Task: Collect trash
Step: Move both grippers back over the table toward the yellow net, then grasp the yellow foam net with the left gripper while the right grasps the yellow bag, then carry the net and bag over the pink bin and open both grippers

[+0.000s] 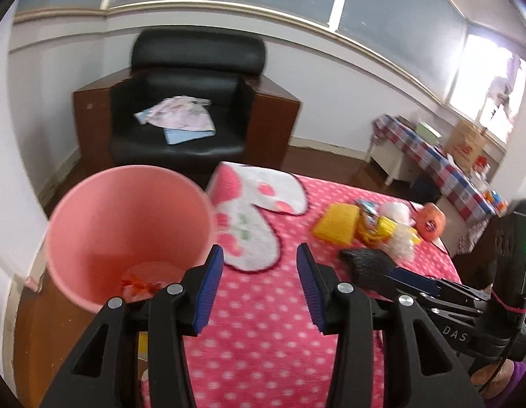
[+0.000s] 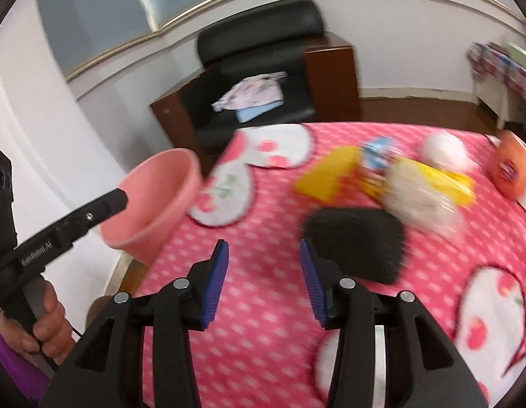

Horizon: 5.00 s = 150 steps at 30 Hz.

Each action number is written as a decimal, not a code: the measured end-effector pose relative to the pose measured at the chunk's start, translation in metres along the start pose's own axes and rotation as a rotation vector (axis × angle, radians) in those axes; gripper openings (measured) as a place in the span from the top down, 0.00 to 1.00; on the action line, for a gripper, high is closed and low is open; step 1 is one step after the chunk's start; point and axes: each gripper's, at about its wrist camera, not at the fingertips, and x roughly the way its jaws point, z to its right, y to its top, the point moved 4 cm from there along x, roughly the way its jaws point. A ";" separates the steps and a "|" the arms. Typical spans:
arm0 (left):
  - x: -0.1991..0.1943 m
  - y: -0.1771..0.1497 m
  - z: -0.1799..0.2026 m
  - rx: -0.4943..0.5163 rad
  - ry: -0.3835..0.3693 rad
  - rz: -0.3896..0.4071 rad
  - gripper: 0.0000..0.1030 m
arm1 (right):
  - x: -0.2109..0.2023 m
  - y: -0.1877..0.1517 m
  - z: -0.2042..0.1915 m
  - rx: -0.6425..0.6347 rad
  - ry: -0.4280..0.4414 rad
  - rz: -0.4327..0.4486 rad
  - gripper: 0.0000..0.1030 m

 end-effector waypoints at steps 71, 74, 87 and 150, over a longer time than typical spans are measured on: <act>0.072 0.004 0.111 0.171 -0.103 -0.105 0.92 | -0.008 0.016 0.150 0.197 0.054 0.054 0.90; 0.058 0.001 0.114 0.176 -0.110 -0.088 0.92 | -0.027 0.012 0.145 0.205 0.058 0.082 0.90; 0.008 -0.003 0.114 0.160 -0.140 -0.022 0.92 | -0.080 0.004 0.115 0.179 0.068 0.163 0.90; 0.007 -0.012 -0.151 -0.190 0.202 0.015 0.67 | 0.136 0.046 -0.170 -0.112 0.219 -0.153 0.66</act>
